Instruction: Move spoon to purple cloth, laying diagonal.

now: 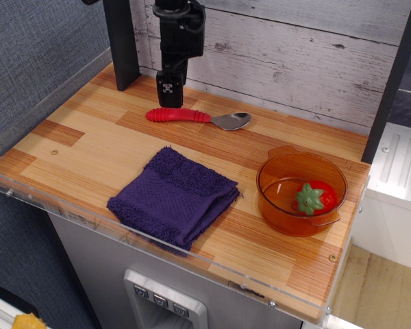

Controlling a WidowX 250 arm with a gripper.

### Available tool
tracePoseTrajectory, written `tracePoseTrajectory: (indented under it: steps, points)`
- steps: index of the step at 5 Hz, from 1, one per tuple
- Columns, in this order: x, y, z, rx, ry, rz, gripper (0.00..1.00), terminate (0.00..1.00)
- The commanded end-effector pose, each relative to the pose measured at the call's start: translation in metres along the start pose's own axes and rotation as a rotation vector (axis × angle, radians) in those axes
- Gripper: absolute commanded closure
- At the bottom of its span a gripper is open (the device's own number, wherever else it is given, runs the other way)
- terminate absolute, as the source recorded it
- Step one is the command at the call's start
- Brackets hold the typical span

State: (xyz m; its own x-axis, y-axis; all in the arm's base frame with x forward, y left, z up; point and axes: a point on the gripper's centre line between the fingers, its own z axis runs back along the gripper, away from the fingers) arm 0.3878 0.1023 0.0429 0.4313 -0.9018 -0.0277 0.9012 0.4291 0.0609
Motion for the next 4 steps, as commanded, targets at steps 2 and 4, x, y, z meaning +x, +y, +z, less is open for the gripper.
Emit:
tracePoseTrajectory:
  steps: [2,4]
  points:
    - [0.008,0.0,-0.01,0.019,0.022,0.048,0.0,0.0]
    - [0.008,-0.002,-0.016,0.007,0.016,0.089,1.0,0.0]
